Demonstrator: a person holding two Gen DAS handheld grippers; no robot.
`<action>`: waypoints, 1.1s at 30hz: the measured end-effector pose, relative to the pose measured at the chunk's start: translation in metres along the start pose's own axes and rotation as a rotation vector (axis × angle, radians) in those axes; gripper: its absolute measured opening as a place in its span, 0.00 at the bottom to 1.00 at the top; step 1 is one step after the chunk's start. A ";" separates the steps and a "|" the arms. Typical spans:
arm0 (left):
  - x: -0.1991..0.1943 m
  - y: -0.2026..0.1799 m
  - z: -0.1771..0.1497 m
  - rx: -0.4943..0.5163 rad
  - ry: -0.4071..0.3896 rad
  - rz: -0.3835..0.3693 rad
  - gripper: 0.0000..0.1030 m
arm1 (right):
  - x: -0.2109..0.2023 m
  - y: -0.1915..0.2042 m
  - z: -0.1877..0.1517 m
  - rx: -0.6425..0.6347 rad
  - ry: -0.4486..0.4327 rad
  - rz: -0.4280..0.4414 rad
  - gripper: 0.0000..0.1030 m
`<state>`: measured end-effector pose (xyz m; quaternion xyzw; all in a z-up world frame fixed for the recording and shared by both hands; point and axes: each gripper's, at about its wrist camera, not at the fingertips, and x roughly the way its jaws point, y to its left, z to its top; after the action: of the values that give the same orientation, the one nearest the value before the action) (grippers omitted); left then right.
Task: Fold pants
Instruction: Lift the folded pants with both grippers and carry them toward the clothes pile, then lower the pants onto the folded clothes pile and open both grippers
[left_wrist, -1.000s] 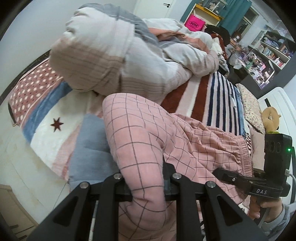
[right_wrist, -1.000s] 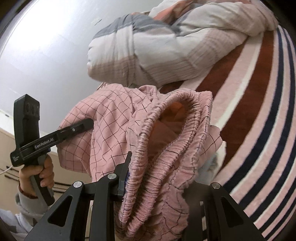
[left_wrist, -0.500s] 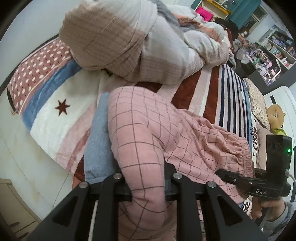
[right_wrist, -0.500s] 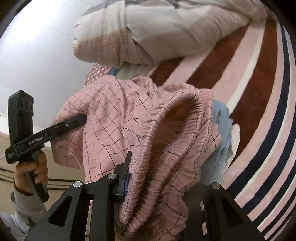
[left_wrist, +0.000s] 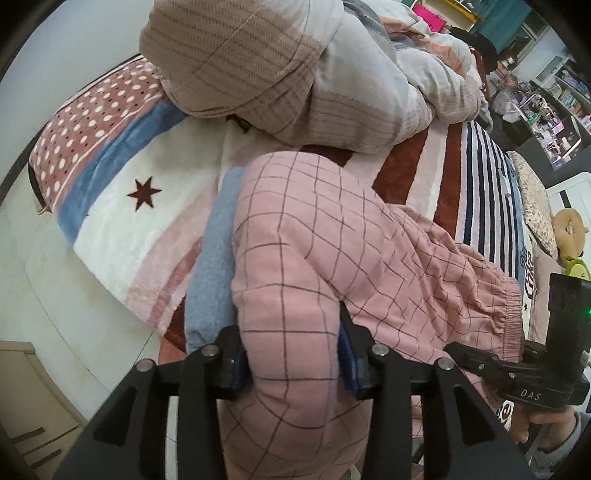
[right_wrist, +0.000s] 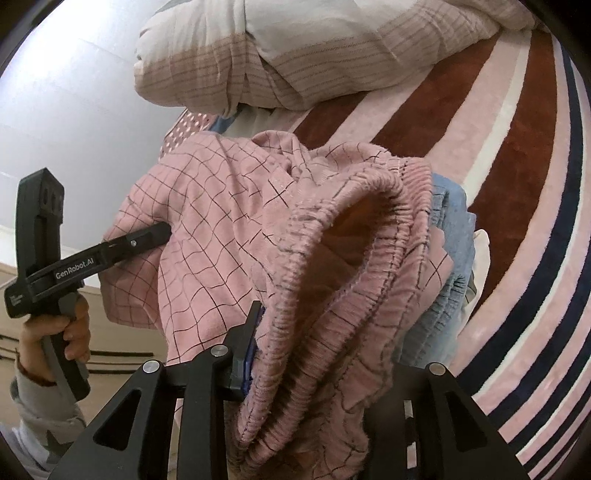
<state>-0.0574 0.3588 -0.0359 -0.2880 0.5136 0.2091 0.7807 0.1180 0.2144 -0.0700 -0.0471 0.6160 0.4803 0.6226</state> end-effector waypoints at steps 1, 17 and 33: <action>-0.001 -0.001 0.000 0.001 -0.002 0.006 0.38 | -0.001 0.003 0.001 0.000 -0.002 -0.003 0.28; -0.047 -0.016 0.012 0.042 -0.075 0.131 0.51 | -0.030 -0.001 -0.016 -0.008 -0.029 -0.045 0.46; -0.077 -0.104 0.006 0.111 -0.309 0.094 0.61 | -0.067 -0.016 -0.031 -0.080 -0.162 -0.033 0.52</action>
<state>-0.0184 0.2828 0.0618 -0.1846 0.4110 0.2584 0.8546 0.1207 0.1494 -0.0319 -0.0431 0.5433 0.4965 0.6757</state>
